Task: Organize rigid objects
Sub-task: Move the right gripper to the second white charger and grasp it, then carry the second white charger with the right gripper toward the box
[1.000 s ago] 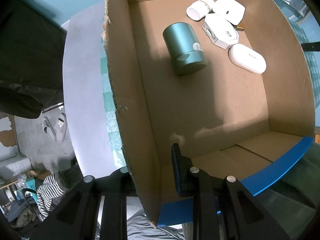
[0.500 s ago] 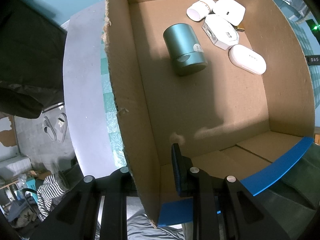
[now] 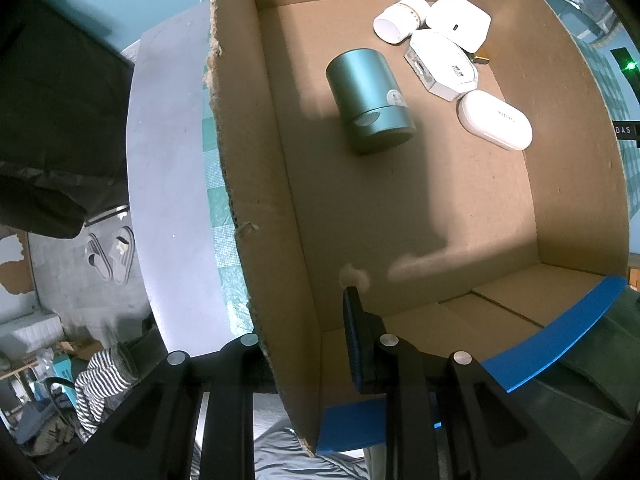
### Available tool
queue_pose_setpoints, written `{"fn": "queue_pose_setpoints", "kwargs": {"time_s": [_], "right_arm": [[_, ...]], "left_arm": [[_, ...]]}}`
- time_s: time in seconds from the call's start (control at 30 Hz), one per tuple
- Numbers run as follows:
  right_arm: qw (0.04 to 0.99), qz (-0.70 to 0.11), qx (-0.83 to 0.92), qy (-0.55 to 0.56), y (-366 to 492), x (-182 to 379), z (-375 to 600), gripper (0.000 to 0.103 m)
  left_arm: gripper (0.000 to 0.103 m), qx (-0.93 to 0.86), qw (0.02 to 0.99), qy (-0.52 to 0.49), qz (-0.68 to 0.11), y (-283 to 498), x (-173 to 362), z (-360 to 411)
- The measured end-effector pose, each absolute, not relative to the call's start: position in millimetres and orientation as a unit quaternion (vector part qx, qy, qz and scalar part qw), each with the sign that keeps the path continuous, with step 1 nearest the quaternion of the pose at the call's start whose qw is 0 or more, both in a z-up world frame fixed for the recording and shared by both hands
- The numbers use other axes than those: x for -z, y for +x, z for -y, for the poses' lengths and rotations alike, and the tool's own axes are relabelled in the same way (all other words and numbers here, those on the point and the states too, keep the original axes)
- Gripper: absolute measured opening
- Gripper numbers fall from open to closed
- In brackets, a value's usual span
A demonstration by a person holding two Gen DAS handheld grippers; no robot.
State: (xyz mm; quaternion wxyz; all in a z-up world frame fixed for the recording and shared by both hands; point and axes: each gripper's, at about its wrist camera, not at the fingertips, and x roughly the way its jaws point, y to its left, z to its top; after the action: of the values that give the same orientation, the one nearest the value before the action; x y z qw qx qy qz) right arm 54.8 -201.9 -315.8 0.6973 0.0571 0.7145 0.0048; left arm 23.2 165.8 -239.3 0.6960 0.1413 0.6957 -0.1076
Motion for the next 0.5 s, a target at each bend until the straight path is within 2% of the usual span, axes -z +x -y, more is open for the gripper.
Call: {"fn": "queue_pose_setpoints", "kwargs": {"time_s": [0.5], "right_arm": [[0.713,-0.698,-0.066,0.025,58,257,161,0.049]], "left_arm": [[0.022,0.108,0.697,0.141,-0.694,23,238,-162]]}}
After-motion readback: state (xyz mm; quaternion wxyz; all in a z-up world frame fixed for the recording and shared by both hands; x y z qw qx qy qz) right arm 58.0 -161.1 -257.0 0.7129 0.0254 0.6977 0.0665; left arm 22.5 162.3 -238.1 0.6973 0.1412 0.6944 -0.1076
